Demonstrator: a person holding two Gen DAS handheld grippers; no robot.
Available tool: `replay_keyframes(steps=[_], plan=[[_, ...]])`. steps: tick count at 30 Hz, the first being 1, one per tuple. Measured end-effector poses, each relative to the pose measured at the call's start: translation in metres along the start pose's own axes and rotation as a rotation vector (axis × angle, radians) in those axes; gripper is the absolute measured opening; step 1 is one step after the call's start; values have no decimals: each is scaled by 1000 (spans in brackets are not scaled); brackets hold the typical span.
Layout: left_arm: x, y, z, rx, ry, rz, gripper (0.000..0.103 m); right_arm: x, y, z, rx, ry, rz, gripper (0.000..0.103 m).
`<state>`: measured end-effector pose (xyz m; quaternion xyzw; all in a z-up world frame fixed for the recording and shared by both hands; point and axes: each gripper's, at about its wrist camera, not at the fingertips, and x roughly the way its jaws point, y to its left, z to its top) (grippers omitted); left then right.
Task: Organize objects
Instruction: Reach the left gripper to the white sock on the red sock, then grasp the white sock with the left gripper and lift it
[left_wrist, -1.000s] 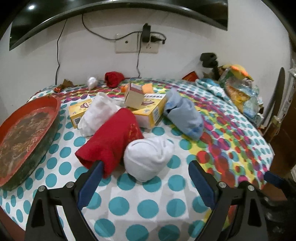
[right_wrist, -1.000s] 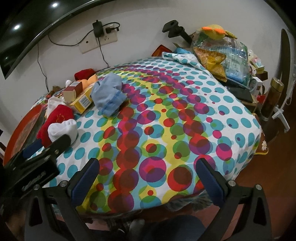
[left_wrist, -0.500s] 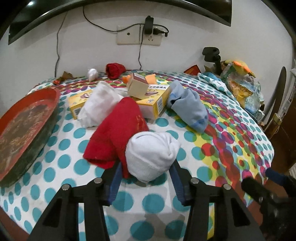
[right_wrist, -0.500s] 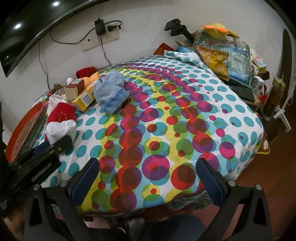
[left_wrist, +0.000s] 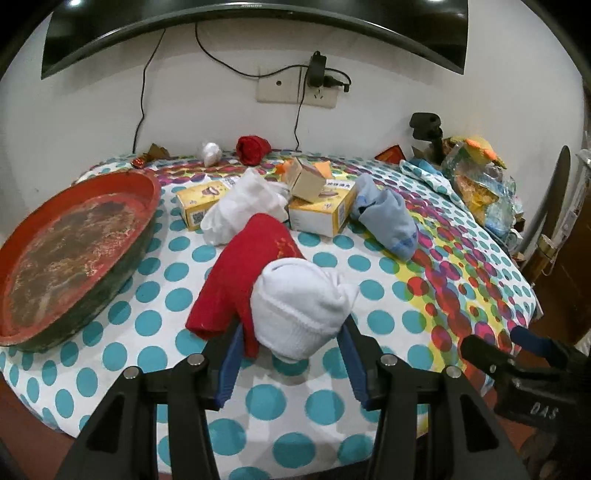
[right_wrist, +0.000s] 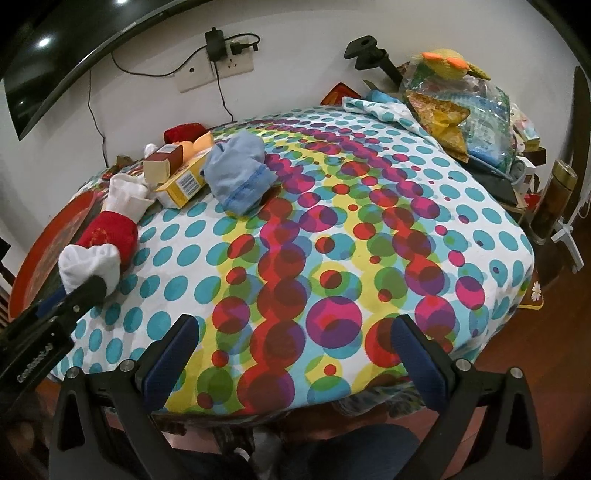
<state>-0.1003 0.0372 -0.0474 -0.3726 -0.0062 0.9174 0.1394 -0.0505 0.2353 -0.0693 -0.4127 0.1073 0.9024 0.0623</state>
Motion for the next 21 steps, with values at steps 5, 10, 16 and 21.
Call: replay_keyframes(steps=[5, 10, 16, 21], plan=[[2, 13, -8, -37, -18, -31, 55, 2, 3, -1, -7, 8, 11, 103], [-29, -2, -17, 63, -85, 15, 58, 2, 2, -1, 1, 13, 18, 103], [-51, -13, -14, 171, -197, 40, 74, 1, 0, 1, 17, 13, 30, 103], [-27, -18, -17, 171, -70, 35, 74, -3, 2, 1, 6, 4, 33, 103]])
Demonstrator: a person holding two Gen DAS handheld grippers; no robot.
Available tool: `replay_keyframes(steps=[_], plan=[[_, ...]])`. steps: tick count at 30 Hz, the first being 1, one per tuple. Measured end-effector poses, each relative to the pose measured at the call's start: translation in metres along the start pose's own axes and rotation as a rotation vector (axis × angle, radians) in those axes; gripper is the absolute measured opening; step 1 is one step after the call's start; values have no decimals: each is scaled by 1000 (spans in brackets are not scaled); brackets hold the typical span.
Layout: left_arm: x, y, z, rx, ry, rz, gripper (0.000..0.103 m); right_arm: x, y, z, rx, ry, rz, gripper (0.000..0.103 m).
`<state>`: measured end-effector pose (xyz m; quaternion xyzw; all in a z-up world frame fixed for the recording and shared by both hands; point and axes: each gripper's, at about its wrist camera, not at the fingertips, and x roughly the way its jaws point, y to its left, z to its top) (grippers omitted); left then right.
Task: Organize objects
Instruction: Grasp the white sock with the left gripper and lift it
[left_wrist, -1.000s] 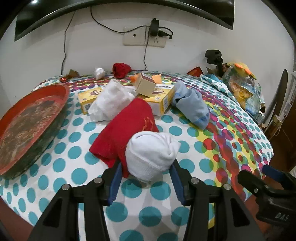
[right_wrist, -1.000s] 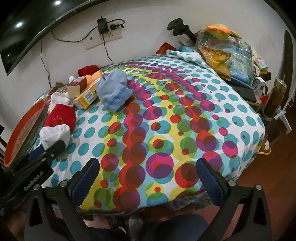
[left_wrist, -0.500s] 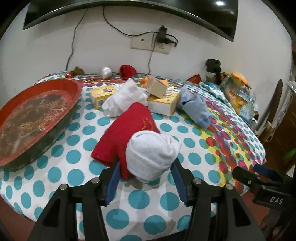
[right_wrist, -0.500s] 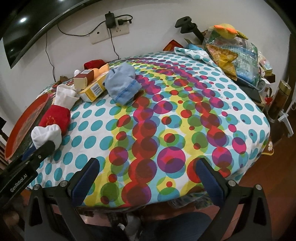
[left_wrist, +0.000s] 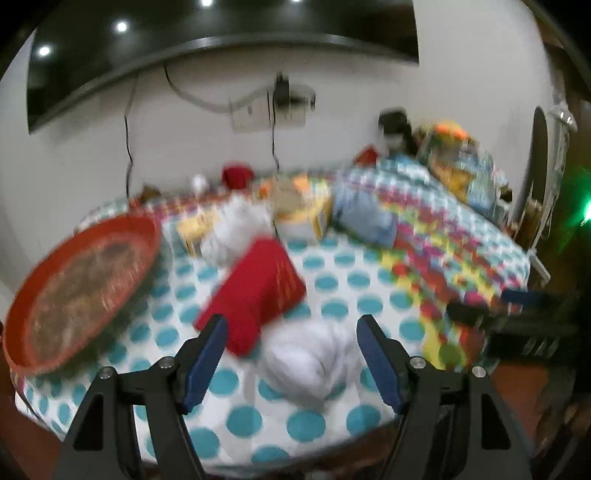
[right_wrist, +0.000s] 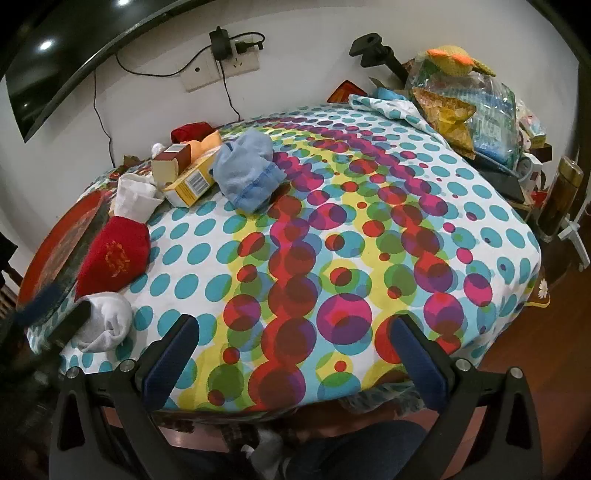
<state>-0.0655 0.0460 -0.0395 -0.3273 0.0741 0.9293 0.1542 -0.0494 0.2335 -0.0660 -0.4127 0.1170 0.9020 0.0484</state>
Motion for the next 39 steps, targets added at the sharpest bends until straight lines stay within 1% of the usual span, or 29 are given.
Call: replay_keyframes(steps=[3, 4, 5, 6, 7, 12, 13, 17, 21, 26, 31, 39], plan=[[8, -1, -19, 0, 21, 0, 74, -3, -3, 2, 13, -9, 4, 103], [10, -2, -22, 0, 30, -5, 72, -3, -4, 2, 17, -8, 5, 103], [10, -1, -23, -8, 30, -21, 52, -2, -4, 1, 21, -4, 8, 103], [9, -2, -23, -12, 30, -25, 46, -1, -4, 1, 21, 0, 11, 103], [7, -2, -22, -12, 24, -30, 45, -1, -4, 0, 20, 4, 14, 103], [-9, -3, -18, -11, -19, -49, 35, -2, -1, 1, 10, -2, 16, 103], [-13, -1, -16, -27, -25, -57, 34, -3, -1, 1, 9, -6, 16, 103], [-23, 4, -3, -43, -44, -56, 32, -3, -2, 1, 17, -4, 17, 103], [-34, 11, 18, -59, -81, -37, 32, -2, -2, 0, 18, 2, 20, 103], [-38, 27, 44, -81, -107, 29, 32, -5, 1, -1, 3, -12, 19, 103], [-40, 46, 62, -97, -120, 107, 32, -3, 2, -1, 11, 2, 22, 103], [-43, 86, 75, -113, -110, 211, 32, -1, 4, -2, 0, 10, 25, 103]])
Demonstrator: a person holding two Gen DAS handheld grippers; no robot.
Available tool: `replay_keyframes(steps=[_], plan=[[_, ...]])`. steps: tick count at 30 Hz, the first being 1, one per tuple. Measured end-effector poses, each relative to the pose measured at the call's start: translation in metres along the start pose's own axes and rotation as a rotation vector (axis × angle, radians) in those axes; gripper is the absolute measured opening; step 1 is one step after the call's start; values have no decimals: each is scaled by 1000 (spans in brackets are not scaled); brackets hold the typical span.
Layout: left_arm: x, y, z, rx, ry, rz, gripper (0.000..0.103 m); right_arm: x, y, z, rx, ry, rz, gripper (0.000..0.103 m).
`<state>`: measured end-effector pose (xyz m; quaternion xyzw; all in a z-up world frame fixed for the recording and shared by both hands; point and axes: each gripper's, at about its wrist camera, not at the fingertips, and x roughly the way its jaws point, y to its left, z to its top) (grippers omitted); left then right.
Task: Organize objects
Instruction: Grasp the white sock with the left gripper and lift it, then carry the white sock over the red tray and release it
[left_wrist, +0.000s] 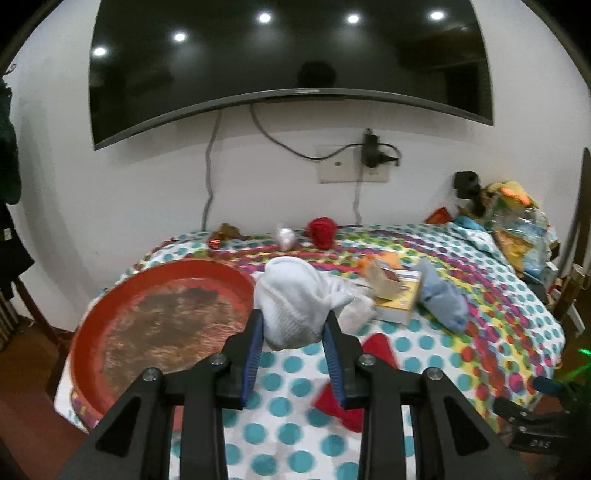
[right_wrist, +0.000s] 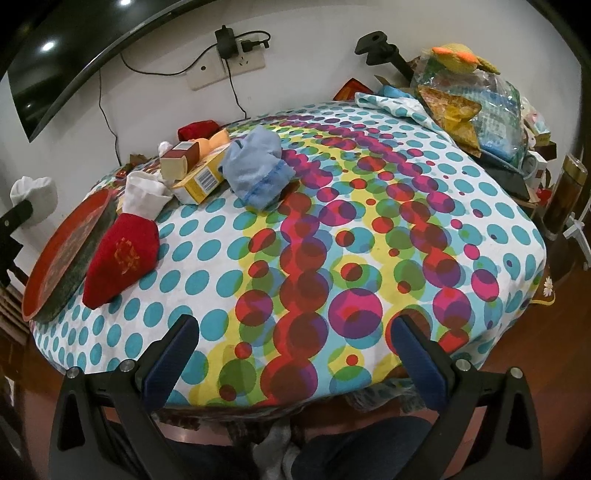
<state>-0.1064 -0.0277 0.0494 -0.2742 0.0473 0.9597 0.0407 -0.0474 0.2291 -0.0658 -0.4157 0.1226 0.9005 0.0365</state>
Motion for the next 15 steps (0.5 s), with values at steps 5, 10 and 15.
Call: replay_keyframes(steps=[5, 10, 15], plan=[[7, 32, 6, -5, 8, 77, 32, 0, 1, -1, -4, 1, 2, 103], [19, 69, 6, -16, 29, 160, 32, 1, 4, -2, -8, 6, -1, 103], [33, 107, 2, -30, 64, 237, 32, 6, 6, -5, -18, 20, -3, 103]])
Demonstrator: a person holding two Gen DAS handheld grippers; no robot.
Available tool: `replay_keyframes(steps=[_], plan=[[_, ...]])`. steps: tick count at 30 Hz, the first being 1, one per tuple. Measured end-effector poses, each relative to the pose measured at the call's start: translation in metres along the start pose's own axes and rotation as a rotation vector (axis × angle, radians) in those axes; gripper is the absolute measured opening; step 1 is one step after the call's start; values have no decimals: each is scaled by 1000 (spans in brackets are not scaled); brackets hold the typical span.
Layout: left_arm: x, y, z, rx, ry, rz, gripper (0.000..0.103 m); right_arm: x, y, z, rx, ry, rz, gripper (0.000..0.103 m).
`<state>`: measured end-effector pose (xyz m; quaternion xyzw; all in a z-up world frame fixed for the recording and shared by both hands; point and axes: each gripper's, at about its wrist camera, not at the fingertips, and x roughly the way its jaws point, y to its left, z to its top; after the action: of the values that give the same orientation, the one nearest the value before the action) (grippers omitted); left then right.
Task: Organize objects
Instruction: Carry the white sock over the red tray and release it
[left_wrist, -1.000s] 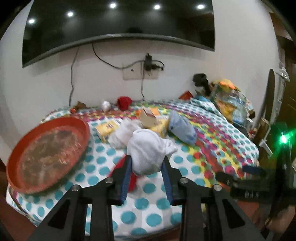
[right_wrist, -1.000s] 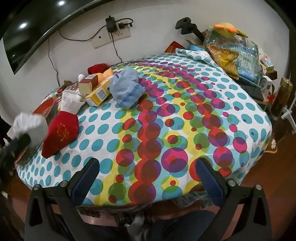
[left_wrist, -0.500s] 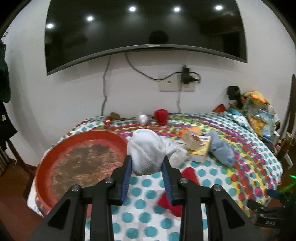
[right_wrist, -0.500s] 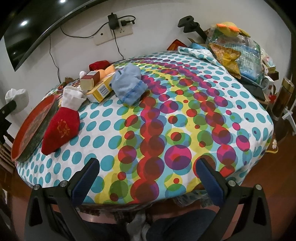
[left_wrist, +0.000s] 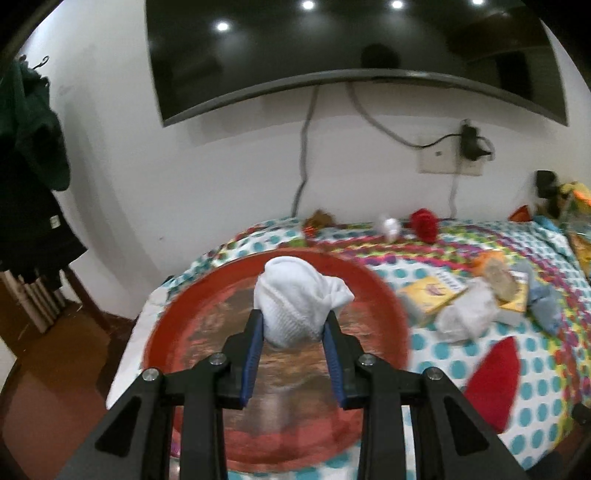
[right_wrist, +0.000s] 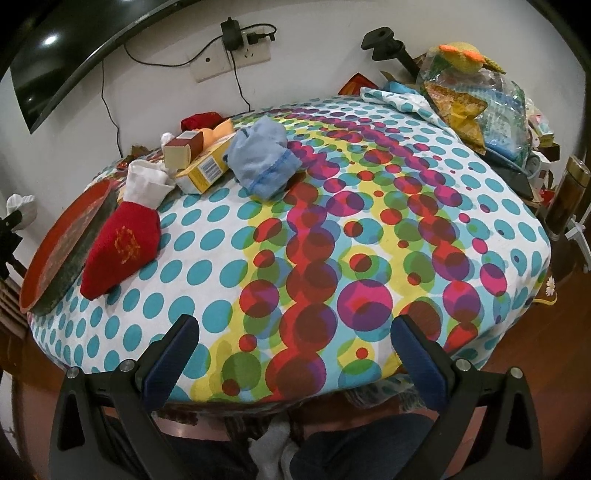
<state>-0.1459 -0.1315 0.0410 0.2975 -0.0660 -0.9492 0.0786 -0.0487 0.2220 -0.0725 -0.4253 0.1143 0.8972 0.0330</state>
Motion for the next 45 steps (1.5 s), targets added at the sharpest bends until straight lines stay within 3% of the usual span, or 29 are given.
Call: replay_keyframes(steps=[13, 19, 25, 29, 32, 37, 39, 42, 45], plan=[[75, 67, -16, -28, 164, 154, 32, 5, 6, -4, -45, -2, -31, 103], [104, 94, -31, -92, 228, 165, 32, 8, 12, -6, -86, -14, -64, 103], [125, 106, -26, -136, 268, 161, 34, 11, 20, -10, -137, -26, -110, 103], [139, 111, -17, -158, 280, 176, 41, 12, 22, -13, -158, -36, -115, 103], [142, 117, -9, -190, 267, 150, 53, 11, 22, -14, -162, -45, -112, 103], [93, 133, 6, -265, 114, 46, 54, 10, 24, -16, -168, -65, -107, 103], [63, 136, 5, -271, 60, 9, 60, 10, 24, -18, -170, -85, -104, 103], [12, 135, -17, -285, 3, -25, 67, 10, 24, -19, -179, -106, -102, 103], [-25, 126, -60, -323, -16, -129, 67, 10, 23, -24, -189, -161, -92, 103]])
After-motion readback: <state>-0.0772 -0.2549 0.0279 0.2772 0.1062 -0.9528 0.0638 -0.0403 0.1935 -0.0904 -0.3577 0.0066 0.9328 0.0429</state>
